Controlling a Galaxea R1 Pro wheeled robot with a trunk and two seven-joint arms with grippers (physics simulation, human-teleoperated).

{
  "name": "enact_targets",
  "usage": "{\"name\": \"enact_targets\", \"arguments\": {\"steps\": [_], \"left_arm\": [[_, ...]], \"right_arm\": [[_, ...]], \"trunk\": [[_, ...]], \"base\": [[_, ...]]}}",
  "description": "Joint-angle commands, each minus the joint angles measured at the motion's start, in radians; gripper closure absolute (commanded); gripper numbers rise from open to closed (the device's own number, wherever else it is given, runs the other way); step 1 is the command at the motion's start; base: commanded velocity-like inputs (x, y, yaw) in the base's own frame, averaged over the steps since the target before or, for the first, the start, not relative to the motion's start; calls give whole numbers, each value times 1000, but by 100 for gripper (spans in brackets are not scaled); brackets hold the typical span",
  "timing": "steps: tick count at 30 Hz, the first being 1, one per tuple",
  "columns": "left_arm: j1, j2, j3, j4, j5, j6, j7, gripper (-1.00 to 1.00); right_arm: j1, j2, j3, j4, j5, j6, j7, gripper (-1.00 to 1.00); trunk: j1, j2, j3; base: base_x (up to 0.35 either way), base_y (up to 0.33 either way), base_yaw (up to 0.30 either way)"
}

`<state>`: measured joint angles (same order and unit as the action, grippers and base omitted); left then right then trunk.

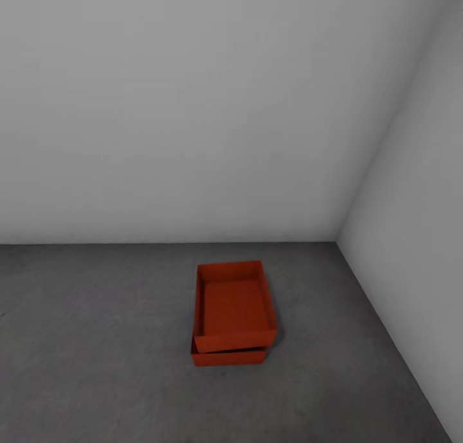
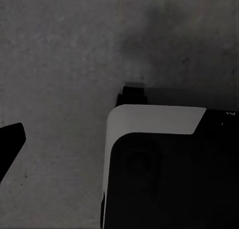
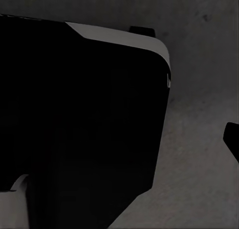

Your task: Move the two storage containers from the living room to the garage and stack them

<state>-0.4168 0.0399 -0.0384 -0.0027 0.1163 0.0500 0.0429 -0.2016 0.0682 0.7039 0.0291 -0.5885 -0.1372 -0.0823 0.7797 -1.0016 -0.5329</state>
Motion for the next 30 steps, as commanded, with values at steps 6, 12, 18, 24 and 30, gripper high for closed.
{"name": "enact_targets", "arguments": {"steps": [6, 12, 18, 24, 30], "left_arm": [[0, 0, -5, 0, 10, 4, 2, -100], [-1, 0, -5, 0, 10, 4, 2, -100], [0, 0, -5, 0, 9, 4, 2, -100], [-1, 0, -5, 0, 9, 4, 2, -100], [0, 0, -5, 0, 9, 4, 2, -100]], "right_arm": [[-1, 1, 8, 3, -7, -5, -3, -100], [-1, 1, 8, 3, -7, -4, -5, -100], [-1, 1, 8, 3, -7, -4, -5, -100], [-1, 1, 8, 3, -7, -5, -6, -100], [-1, 1, 8, 3, -7, -5, -7, -100]], "trunk": [[0, -1, 9], [0, -1, 18], [0, -1, 27], [0, -1, 37], [0, -1, 46]], "base": [[0, 0, 0], [0, 0, 0], [0, 0, 0], [0, 0, 0], [0, 0, 0]]}}
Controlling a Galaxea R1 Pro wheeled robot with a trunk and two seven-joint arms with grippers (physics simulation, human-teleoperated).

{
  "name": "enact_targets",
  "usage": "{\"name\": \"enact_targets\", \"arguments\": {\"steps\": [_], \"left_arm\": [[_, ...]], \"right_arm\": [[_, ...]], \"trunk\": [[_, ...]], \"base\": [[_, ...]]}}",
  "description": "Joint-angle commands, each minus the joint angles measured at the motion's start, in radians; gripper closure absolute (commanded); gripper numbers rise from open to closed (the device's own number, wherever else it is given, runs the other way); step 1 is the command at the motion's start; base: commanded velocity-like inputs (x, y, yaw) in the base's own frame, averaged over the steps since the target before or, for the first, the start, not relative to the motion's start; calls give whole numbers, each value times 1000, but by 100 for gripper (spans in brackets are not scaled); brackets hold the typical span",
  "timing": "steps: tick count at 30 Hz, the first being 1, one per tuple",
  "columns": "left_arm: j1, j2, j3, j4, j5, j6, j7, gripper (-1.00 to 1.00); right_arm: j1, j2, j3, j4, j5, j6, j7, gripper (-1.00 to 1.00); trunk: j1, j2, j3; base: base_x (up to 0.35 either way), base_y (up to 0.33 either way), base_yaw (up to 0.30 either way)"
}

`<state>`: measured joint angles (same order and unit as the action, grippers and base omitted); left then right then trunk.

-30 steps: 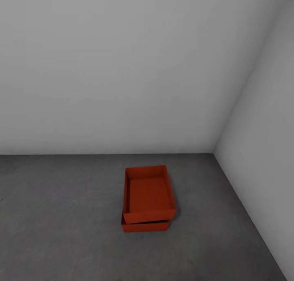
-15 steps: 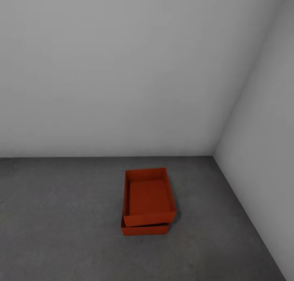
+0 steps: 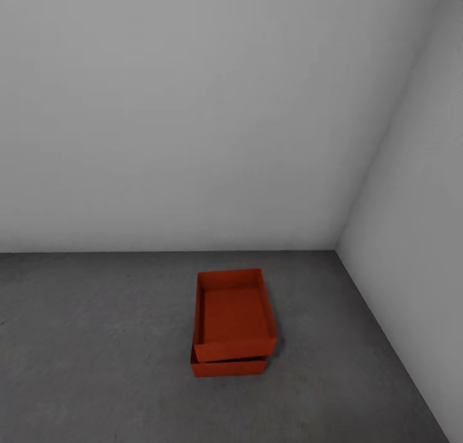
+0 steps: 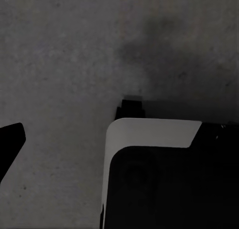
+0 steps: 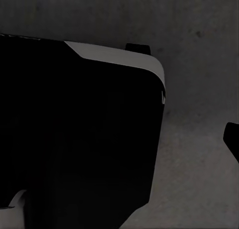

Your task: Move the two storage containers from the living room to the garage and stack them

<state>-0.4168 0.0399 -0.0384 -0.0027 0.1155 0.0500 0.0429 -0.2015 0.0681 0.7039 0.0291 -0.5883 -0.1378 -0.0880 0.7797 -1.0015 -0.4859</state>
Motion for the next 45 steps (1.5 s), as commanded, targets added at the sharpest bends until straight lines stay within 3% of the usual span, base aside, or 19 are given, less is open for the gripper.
{"name": "enact_targets", "arguments": {"steps": [1, 45], "left_arm": [[-1, 0, -5, 0, 10, 4, 2, -100], [-1, 0, -5, 0, 10, 4, 2, -100]], "right_arm": [[-1, 1, 8, 3, -7, -5, -1, -100], [-1, 3, 8, 3, -6, -3, -4, -100]], "trunk": [[0, -1, 1], [0, -1, 70]], "base": [[0, 0, 0], [0, 0, 0]]}}
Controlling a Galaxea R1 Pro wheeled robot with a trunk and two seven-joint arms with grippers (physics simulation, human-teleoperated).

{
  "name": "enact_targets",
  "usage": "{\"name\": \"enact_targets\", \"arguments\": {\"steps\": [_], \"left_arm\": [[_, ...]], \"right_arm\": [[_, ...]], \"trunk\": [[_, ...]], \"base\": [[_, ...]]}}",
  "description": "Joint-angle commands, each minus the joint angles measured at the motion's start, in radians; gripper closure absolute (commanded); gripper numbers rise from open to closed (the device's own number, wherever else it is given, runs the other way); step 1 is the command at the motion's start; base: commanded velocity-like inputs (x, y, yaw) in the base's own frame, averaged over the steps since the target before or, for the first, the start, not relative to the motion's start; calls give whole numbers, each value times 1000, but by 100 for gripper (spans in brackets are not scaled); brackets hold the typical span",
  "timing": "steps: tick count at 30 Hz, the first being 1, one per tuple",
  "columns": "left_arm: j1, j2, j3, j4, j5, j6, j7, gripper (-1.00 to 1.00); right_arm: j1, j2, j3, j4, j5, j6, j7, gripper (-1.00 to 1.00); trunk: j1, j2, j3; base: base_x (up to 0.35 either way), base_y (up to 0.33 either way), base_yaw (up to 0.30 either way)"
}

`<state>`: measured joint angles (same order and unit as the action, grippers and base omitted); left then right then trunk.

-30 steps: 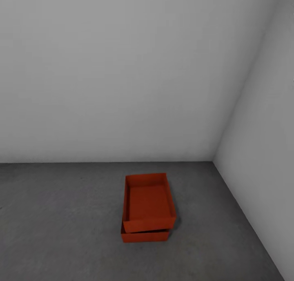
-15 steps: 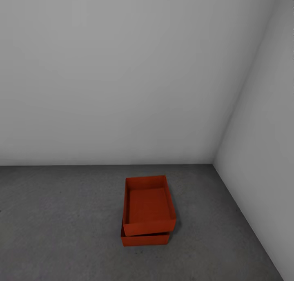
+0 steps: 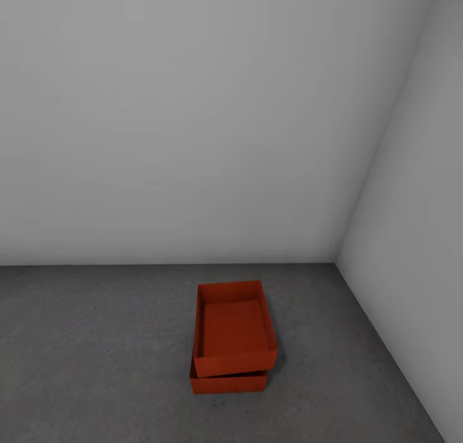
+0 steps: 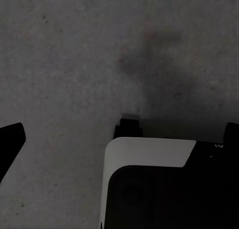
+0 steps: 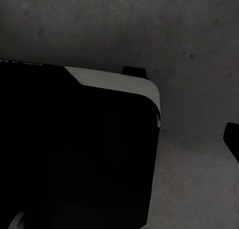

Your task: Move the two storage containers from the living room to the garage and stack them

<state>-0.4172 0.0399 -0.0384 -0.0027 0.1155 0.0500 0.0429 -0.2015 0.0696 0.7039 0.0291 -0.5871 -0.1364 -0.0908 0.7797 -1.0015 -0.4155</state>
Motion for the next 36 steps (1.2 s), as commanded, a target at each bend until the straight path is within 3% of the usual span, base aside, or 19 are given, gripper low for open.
{"name": "enact_targets", "arguments": {"steps": [1, 27, 36], "left_arm": [[0, 0, -5, 0, 10, 4, 2, -100], [0, 0, -5, 0, 10, 4, 2, -100], [0, 0, -5, 0, 10, 4, 2, -100]], "right_arm": [[-1, 1, 8, 3, -7, -5, -1, -100], [-1, 1, 9, 3, -5, -4, 0, -100], [-1, 1, 8, 3, -5, 6, 0, -100]], "trunk": [[0, -1, 1], [0, -1, 41], [0, -1, 45]], "base": [[0, 0, 0], [0, 0, 0], [0, 0, 0]]}}
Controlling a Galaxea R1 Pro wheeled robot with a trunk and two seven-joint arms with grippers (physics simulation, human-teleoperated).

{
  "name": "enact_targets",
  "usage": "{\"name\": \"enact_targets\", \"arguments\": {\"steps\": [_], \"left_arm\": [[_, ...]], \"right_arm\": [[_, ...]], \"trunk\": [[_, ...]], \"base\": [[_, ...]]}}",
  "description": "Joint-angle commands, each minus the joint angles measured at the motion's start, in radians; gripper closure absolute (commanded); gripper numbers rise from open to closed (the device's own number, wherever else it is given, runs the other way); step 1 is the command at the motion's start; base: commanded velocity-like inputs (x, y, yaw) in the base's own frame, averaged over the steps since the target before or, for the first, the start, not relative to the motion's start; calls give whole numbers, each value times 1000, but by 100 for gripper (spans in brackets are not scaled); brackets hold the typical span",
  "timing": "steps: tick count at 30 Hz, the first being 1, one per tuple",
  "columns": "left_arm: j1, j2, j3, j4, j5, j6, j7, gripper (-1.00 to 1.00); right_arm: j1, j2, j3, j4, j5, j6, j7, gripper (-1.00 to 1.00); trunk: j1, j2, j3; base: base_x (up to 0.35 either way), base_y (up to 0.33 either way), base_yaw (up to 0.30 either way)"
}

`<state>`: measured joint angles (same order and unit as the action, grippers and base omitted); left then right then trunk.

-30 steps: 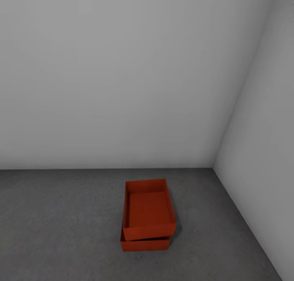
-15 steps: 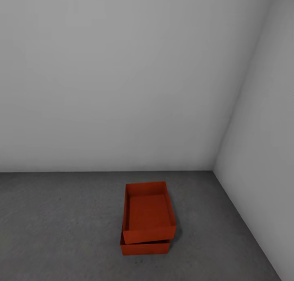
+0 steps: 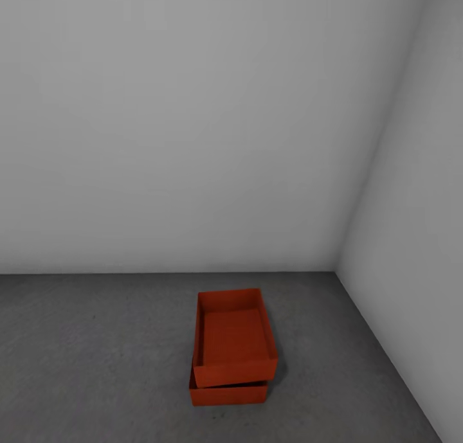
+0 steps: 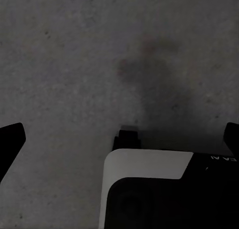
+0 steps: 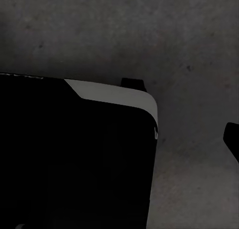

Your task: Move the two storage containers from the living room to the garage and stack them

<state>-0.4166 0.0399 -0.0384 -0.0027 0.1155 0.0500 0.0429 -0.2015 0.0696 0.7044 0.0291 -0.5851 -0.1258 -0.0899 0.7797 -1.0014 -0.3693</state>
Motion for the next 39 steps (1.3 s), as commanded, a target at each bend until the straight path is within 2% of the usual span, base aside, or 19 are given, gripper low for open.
{"name": "enact_targets", "arguments": {"steps": [1, 39], "left_arm": [[-1, 0, -5, 0, 10, 4, 2, -100], [-1, 0, -5, 0, 10, 4, 2, -100]], "right_arm": [[-1, 1, 8, 3, -7, -5, -1, -100], [-1, -3, 8, 3, -9, 1, -4, -100]], "trunk": [[0, -1, -1], [0, -1, -1]], "base": [[0, 0, 0], [0, 0, 0]]}}
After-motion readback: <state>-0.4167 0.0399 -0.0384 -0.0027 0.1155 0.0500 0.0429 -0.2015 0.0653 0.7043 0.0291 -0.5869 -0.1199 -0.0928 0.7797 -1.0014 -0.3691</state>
